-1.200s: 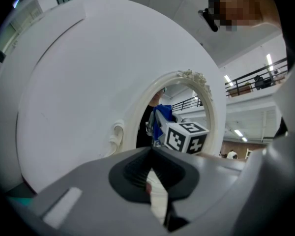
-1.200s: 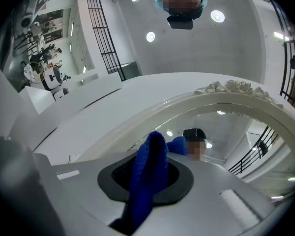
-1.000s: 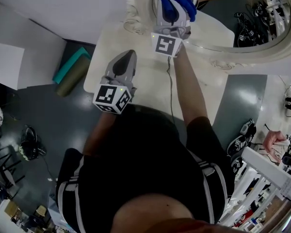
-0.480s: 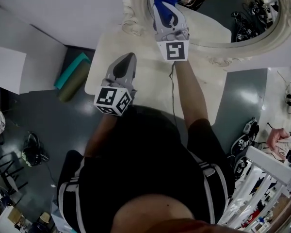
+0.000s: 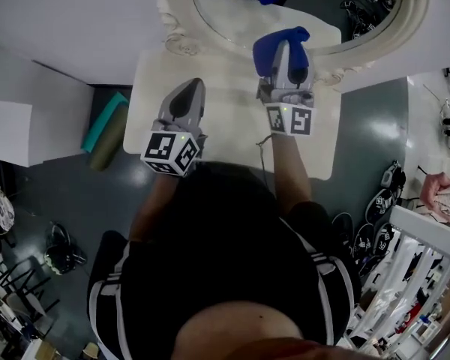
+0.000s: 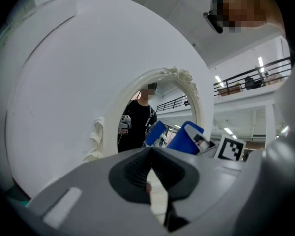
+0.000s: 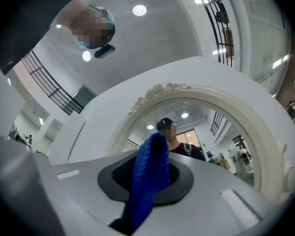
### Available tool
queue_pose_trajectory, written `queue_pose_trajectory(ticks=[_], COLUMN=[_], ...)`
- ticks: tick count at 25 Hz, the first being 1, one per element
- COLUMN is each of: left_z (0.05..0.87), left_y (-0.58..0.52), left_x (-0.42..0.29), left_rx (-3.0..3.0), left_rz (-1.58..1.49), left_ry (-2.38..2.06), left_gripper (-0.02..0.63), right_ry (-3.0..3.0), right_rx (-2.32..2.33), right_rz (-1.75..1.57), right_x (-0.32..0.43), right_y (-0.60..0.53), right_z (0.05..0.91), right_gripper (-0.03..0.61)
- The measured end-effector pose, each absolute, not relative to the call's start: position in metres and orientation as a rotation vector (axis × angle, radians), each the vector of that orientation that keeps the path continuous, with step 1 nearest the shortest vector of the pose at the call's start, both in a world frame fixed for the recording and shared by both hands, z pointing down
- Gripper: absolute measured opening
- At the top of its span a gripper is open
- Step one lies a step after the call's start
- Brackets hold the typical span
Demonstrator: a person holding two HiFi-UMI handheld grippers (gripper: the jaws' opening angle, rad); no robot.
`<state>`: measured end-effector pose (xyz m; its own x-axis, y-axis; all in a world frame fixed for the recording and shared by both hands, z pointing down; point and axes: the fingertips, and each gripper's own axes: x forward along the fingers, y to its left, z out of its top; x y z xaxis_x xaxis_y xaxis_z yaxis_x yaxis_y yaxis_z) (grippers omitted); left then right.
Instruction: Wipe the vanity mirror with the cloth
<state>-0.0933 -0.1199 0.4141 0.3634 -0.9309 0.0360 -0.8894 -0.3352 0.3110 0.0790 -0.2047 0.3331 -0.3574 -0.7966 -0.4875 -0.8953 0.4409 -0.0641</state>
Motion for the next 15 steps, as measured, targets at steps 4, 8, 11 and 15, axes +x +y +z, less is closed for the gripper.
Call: queue_pose_trajectory(ticks=[4,8,11,15], left_z=[0.418,0.415,0.413,0.416], left_y=[-0.125,-0.126,-0.132,-0.141], left_x=[-0.069,-0.045,-0.034,-0.022], left_rx=[2.375,2.401,2.417,2.414], left_rz=[-0.189,-0.169,-0.161,-0.138], left_ry=[-1.565,-1.529,-1.518,-1.517], left_gripper=[0.011,0.011,0.011,0.011], right_ry=[2.122,2.035,1.983,1.945], right_rx=[-1.639,-1.783,-1.865,-1.934], right_rz=[0.271,0.266,0.28,0.271], right_x=[0.149,0.2,0.227,0.254], right_y=[-0.208,-0.211,-0.218,-0.234], right_z=[0.361,0.379,0.389,0.405], right_gripper=[0.04,0.04,0.04,0.04])
